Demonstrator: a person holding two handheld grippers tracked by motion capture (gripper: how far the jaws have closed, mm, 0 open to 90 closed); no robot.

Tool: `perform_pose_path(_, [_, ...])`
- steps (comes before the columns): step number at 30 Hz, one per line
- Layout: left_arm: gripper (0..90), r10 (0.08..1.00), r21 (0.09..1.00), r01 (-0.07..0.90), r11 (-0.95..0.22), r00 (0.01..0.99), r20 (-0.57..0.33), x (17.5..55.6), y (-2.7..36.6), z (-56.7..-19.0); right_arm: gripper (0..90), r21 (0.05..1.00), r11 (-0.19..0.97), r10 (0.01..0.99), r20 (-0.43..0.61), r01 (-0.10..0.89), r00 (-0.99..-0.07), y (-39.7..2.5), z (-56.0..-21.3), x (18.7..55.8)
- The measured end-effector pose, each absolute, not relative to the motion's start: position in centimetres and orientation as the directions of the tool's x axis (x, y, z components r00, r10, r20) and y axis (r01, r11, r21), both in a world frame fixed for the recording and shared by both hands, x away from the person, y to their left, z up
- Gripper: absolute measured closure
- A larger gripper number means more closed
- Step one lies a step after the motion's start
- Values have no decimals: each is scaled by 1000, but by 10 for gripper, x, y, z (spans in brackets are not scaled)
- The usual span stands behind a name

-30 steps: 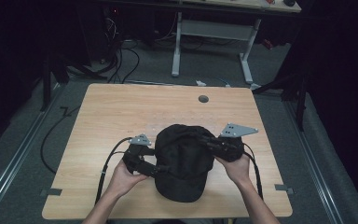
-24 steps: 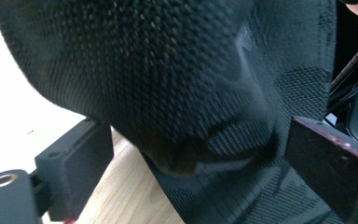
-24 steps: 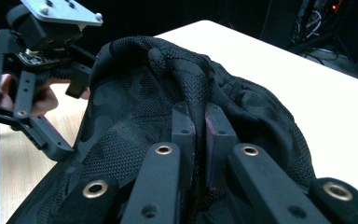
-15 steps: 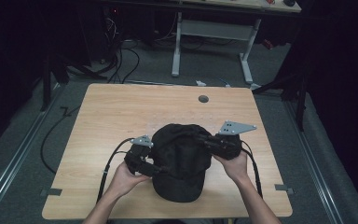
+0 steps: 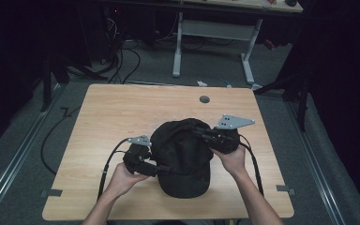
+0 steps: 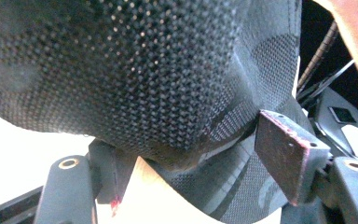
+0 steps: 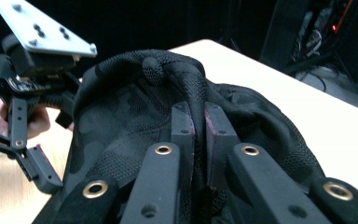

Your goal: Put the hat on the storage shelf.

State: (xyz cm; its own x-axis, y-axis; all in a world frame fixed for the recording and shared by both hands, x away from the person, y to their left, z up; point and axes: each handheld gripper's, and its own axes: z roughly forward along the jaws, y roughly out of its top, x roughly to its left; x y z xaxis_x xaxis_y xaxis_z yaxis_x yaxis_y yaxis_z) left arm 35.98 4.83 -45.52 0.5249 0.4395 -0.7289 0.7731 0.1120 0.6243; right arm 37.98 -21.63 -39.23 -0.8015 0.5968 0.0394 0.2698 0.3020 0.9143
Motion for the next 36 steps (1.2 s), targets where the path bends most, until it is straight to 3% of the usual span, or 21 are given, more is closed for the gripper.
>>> perform_pose_path(13, [245, 440, 592, 798, 114, 494, -750, 370, 51, -463, 859, 935, 273, 533, 50, 228, -845, -213, -393, 380])
perform_pose_path(21, [394, 402, 583, 811, 53, 517, -756, 362, 49, -463, 856, 927, 296, 552, 31, 231, -833, -215, -393, 382])
perform_pose_path(26, [567, 377, 579, 815, 8, 534, -757, 357, 46, -463, 848, 921, 312, 583, 8, 233, -813, -214, -395, 383])
perform_pose_path(29, [624, 367, 577, 817, -7, 539, -758, 355, 45, -462, 839, 921, 317, 588, -3, 227, -809, -213, -395, 384])
perform_pose_path(36, [674, 359, 621, 783, -20, 586, -727, 344, 45, -454, 806, 930, 301, 588, -6, 212, -809, -216, -390, 379])
